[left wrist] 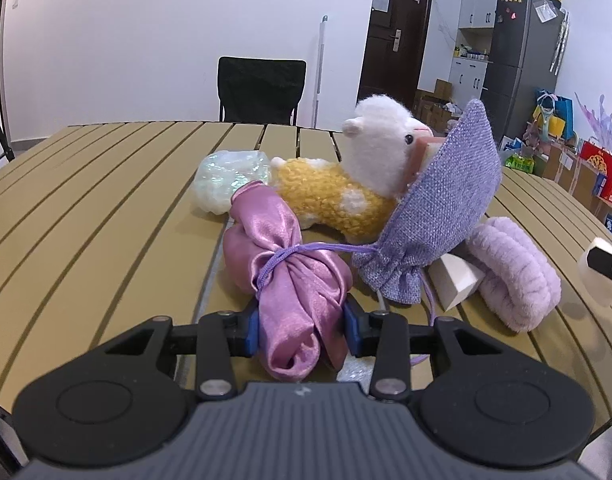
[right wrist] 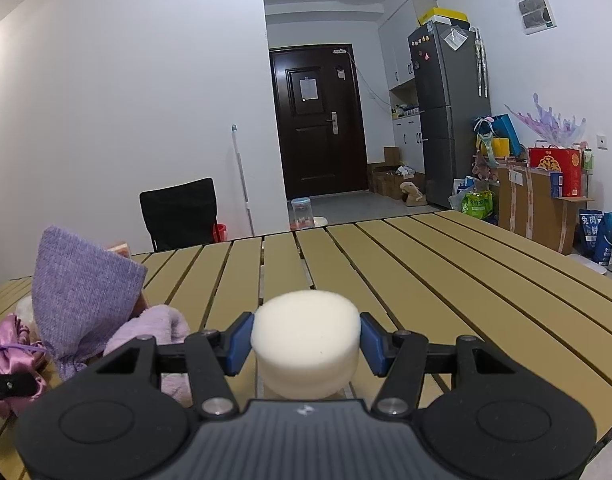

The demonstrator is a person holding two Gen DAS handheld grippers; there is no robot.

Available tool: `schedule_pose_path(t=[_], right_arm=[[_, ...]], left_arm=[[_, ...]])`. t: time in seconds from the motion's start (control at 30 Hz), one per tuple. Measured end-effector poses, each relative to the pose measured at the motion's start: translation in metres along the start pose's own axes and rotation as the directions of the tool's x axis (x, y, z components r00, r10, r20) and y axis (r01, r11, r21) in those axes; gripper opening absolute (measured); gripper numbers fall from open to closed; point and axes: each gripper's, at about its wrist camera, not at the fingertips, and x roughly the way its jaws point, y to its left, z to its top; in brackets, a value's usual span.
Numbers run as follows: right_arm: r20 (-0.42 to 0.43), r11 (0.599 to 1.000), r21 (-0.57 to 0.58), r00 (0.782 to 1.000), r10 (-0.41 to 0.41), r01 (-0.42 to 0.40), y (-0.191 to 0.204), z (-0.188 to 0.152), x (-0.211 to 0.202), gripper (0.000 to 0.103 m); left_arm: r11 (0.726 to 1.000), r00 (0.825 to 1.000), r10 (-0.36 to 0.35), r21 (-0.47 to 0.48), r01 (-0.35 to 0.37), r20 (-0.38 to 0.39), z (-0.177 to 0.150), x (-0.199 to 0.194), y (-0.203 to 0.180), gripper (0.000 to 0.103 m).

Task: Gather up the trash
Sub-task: 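Lift white sponge and pink pouch off the table with both tools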

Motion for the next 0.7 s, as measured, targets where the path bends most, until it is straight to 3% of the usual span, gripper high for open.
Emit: schedule_pose_path(t=[0.4,0.53,0.7], right_arm=[[0.001,1.0,-0.012,1.0,0.006,-0.006,0.002,-0.001,-0.001,0.055],[0.001,1.0,-0.012,1.0,0.006,-0.006,0.002,-0.001,0.0,0.055],[0.001,1.0,-0.013,1.0,0.009,-0.009,0.002,0.0,0.001,0.055]], left_arm=[[1.0,1.0,0.003,0.0,-0.003,0.013,-0.005,-0.009,0.015,0.048],[0.999,1.0,0.02,-0.025,-0.019,0.018,-0.007,-0.011,0.018,0.063],[1.0,0.999,0.02,-0.004,-0.02,0.028,-0.01,-0.013,0.021,0.06]])
